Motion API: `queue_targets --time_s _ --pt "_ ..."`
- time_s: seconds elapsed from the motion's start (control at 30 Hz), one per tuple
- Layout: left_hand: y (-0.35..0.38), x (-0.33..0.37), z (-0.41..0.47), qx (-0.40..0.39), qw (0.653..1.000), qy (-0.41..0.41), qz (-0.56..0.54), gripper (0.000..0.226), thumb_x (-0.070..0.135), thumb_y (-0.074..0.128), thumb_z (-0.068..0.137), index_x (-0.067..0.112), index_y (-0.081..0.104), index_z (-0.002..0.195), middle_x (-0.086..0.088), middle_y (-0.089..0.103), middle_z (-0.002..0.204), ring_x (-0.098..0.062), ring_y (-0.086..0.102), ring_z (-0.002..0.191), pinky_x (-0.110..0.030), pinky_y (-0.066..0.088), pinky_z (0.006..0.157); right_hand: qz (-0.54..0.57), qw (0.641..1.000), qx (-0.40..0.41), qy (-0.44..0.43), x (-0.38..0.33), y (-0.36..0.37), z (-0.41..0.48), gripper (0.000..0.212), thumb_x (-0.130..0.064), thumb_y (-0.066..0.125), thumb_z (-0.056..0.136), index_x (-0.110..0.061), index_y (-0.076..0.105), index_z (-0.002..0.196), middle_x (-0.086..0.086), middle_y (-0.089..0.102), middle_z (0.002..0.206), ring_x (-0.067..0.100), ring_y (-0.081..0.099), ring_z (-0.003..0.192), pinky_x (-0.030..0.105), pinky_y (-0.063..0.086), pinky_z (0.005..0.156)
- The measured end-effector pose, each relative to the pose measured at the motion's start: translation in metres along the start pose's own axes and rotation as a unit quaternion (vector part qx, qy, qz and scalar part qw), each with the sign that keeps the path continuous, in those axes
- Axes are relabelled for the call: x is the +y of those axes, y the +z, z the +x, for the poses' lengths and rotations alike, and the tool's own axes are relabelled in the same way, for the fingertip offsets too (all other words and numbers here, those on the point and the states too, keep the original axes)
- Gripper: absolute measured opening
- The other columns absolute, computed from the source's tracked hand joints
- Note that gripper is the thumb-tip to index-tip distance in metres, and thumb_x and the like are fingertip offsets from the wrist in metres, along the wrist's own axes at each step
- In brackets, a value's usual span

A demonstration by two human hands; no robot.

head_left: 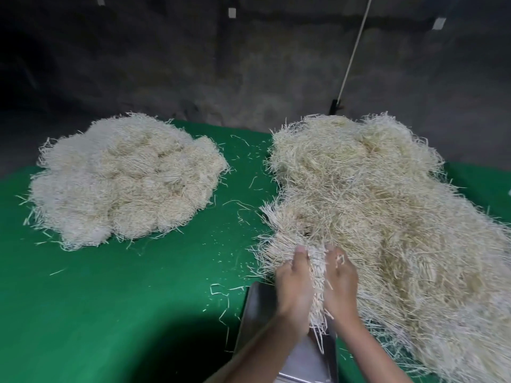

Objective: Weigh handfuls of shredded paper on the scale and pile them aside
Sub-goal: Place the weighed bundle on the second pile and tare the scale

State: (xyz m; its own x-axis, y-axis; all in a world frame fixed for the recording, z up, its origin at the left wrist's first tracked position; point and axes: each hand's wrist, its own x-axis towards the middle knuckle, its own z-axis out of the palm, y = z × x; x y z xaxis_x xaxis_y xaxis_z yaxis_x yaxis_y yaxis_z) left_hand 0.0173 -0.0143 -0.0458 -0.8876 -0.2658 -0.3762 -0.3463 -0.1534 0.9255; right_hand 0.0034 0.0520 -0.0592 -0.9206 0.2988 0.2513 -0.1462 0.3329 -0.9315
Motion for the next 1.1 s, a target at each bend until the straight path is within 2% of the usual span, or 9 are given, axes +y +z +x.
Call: queue_targets --time_s 0.2,0.33,0.5,0.57,0.67,0.73,0.87,0.97,1.1 --pt "-0.021 0.008 0.034 0.003 0.996 0.05 -0.075 0.027 0.033 0.052 0.096 0.011 0.065 0.088 0.008 0.037 0.051 -0.003 0.032 0.041 -0.016 0.029 0.041 0.037 0.999 -0.019 0.032 -0.004 0.03 -0.023 0.035 -0.038 0.03 0.101 -0.023 0.044 0.072 -0.013 0.05 0.054 -0.002 0.042 0.05 0.027 0.033 0.054" --pt "-0.042 -0.005 0.049 -0.046 0.997 0.018 -0.052 0.026 0.017 0.053 0.095 0.006 0.056 0.118 0.002 0.07 0.078 -0.009 0.068 0.069 -0.023 0.053 0.056 0.095 0.96 -0.157 0.211 0.001 0.021 0.001 0.01 -0.031 0.044 0.099 -0.026 0.051 0.096 -0.003 0.061 0.093 0.009 0.057 0.081 0.029 0.042 0.077" --pt "-0.057 0.005 0.071 -0.024 0.987 0.141 0.067 0.026 0.018 0.057 0.093 0.012 0.055 0.118 0.021 0.062 0.069 0.008 0.049 0.045 -0.007 0.04 0.045 0.221 0.928 -0.221 0.201 0.008 0.008 0.007 0.075 -0.072 0.064 0.064 -0.058 0.037 0.132 -0.044 0.041 0.114 -0.015 0.047 0.1 0.037 0.036 0.095" --pt "-0.048 0.006 0.066 -0.06 0.979 0.174 0.086 0.011 0.023 0.058 0.093 0.012 0.06 0.092 0.014 0.065 0.074 0.009 0.055 0.059 -0.006 0.043 0.052 0.189 0.943 -0.215 0.169 0.0 0.026 0.001 0.061 -0.082 0.059 0.061 -0.067 0.044 0.119 -0.053 0.042 0.107 -0.022 0.044 0.099 0.022 0.039 0.094" --pt "-0.042 0.008 0.057 -0.084 0.962 0.229 0.121 0.045 0.047 0.043 0.093 0.01 0.057 0.072 -0.007 0.058 0.069 0.001 0.049 0.061 -0.024 0.044 0.054 0.185 0.959 -0.096 0.192 0.0 0.053 -0.004 0.02 -0.055 0.061 0.081 -0.045 0.068 0.097 -0.023 0.065 0.108 -0.013 0.061 0.093 0.01 0.049 0.076" --pt "-0.049 0.01 0.062 -0.068 0.95 0.252 0.169 0.059 0.063 0.027 0.085 0.014 0.052 0.066 -0.005 0.052 0.068 -0.005 0.047 0.067 -0.028 0.039 0.063 0.168 0.959 -0.039 0.225 0.001 0.058 -0.001 0.04 -0.048 0.06 0.086 -0.023 0.064 0.116 0.0 0.067 0.113 0.007 0.065 0.099 0.025 0.053 0.085" --pt "-0.071 0.003 0.063 -0.084 0.987 0.122 0.068 0.039 0.052 0.042 0.092 0.028 0.047 0.121 0.012 0.052 0.114 -0.001 0.05 0.107 -0.032 0.036 0.102 0.144 0.955 0.045 0.256 0.004 0.064 0.013 0.072 -0.051 0.053 0.089 0.0 0.04 0.139 0.015 0.059 0.124 0.024 0.057 0.112 0.027 0.041 0.089" --pt "-0.072 -0.008 0.055 -0.169 0.98 0.019 -0.106 0.047 0.052 0.048 0.086 0.018 0.055 0.117 -0.002 0.067 0.108 -0.016 0.064 0.102 -0.047 0.046 0.098 0.155 0.958 -0.006 0.241 -0.001 0.083 0.014 0.07 -0.055 0.05 0.089 -0.003 0.046 0.134 0.012 0.065 0.104 0.023 0.064 0.093 0.035 0.05 0.081" --pt "-0.089 -0.007 0.067 -0.017 0.995 0.065 -0.073 0.045 0.038 0.056 0.091 0.0 0.058 0.115 -0.02 0.066 0.109 -0.03 0.062 0.105 -0.044 0.048 0.095 0.127 0.951 -0.175 0.222 0.0 0.095 0.004 0.081 -0.068 0.06 0.075 -0.023 0.038 0.138 0.002 0.044 0.135 0.015 0.047 0.121 0.037 0.042 0.1"
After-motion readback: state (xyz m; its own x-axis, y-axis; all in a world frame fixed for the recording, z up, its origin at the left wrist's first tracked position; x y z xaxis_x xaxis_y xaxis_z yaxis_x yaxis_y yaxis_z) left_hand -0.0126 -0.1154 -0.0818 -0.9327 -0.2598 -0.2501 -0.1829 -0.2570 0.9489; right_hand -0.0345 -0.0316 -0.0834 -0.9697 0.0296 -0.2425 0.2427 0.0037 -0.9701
